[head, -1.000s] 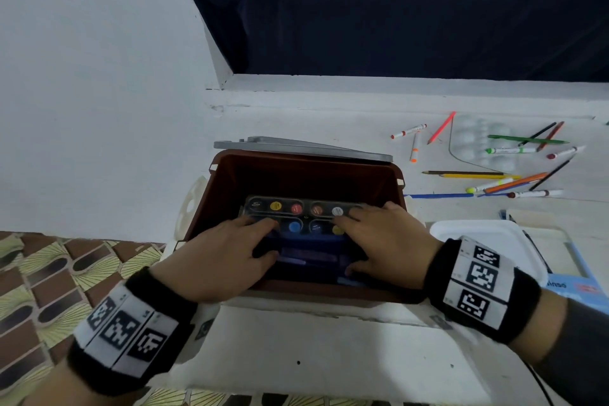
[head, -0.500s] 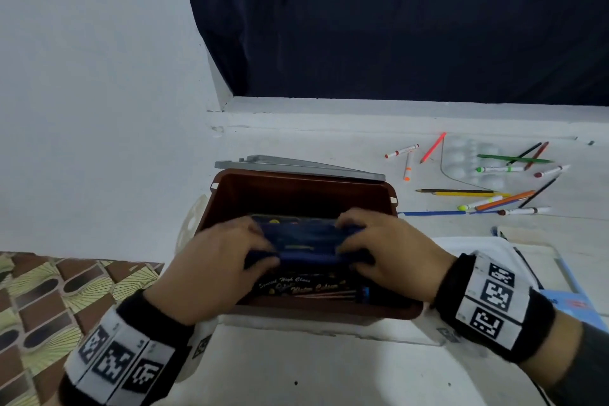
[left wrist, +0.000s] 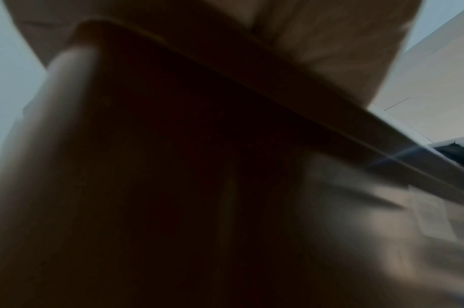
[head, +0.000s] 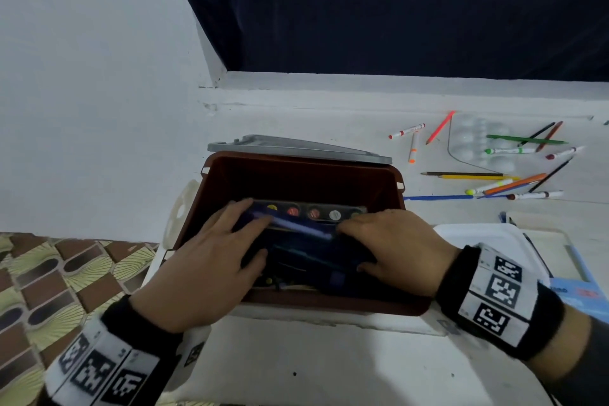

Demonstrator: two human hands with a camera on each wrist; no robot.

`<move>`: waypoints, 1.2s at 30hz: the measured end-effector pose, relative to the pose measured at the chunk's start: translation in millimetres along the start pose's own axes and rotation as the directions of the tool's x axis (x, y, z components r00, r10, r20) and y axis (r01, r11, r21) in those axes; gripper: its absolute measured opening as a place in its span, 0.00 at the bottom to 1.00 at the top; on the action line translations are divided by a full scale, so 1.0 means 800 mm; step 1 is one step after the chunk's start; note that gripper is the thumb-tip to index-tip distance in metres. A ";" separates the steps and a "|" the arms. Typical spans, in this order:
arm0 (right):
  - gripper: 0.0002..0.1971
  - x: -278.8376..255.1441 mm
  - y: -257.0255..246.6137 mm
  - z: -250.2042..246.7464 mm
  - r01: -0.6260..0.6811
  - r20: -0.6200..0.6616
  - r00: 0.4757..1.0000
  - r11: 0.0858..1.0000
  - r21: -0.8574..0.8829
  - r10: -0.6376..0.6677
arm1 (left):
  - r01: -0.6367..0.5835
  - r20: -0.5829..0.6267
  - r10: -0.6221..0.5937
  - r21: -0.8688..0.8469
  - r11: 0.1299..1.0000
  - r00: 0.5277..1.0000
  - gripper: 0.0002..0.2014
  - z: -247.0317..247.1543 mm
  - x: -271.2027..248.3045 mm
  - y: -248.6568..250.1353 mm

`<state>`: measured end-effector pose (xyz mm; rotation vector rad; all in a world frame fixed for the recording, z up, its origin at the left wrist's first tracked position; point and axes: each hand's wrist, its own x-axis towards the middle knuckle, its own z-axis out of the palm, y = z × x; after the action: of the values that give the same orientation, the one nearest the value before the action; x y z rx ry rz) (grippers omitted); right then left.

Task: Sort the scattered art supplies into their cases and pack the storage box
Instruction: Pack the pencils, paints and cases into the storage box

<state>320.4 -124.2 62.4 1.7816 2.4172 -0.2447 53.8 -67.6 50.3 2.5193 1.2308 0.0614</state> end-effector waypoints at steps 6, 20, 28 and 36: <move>0.27 0.013 0.002 -0.001 0.010 0.044 0.999 1.000 0.006 -0.011 | -0.028 0.067 0.026 0.025 0.999 0.997 0.32 -0.002 0.004 0.000; 0.14 -0.008 0.010 0.020 0.182 -0.444 0.896 0.901 0.393 0.013 | -0.097 -0.027 0.095 -0.074 0.993 0.995 0.29 -0.005 0.000 0.004; 0.10 -0.090 0.024 0.017 0.181 -0.588 0.788 0.844 0.505 0.182 | -0.236 -0.172 0.208 -0.164 0.958 0.963 0.18 0.013 0.004 0.071; 0.07 -0.200 0.107 0.045 0.030 -0.504 0.771 0.769 0.639 0.389 | -0.313 -0.362 0.141 -0.478 0.821 0.922 0.08 0.049 0.022 0.193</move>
<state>449.7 -256.2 54.7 2.7666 2.7336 -0.5732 189.1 -152.7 60.5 2.1867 0.8394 0.7798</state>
